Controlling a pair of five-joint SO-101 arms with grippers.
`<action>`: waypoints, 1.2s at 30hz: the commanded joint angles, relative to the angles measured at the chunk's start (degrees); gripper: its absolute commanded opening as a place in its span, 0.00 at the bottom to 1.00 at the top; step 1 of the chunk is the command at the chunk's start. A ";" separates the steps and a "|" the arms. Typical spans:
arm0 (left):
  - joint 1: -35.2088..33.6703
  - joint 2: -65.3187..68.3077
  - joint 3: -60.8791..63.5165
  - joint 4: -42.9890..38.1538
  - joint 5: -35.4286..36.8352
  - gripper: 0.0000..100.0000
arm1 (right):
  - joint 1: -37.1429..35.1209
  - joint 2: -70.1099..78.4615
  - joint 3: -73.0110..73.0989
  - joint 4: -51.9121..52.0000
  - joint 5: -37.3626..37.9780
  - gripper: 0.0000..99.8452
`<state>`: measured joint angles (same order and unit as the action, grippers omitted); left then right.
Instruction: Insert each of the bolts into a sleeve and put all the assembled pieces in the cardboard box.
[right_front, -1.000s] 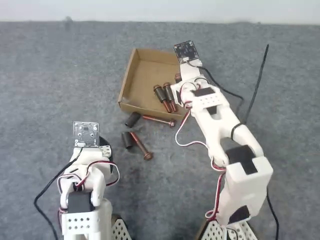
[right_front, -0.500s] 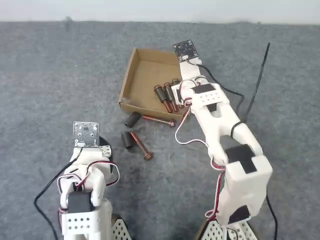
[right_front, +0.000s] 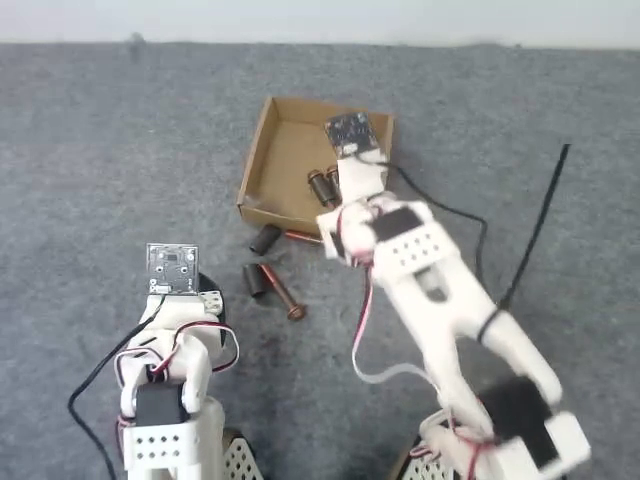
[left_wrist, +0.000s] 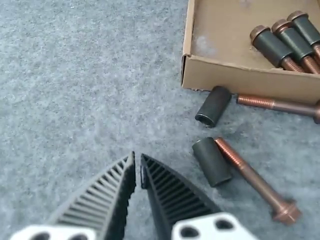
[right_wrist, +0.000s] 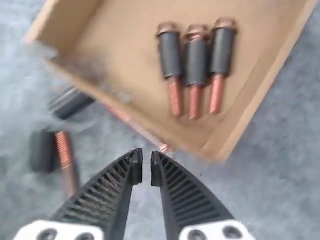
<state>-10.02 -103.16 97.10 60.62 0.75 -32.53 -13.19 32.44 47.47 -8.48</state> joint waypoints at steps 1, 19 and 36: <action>0.00 -0.88 -0.57 0.35 -0.44 0.01 | -3.56 -8.31 3.69 -0.48 -3.16 0.01; -11.16 -0.79 -1.89 -8.97 3.69 0.01 | -14.55 -9.98 13.98 -11.12 -3.87 0.01; -9.67 19.96 -8.66 -14.86 3.96 0.01 | -14.64 -4.00 15.91 -19.03 -3.78 0.01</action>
<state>-20.22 -92.88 92.88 51.30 3.47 -46.77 -18.99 49.05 31.38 -13.49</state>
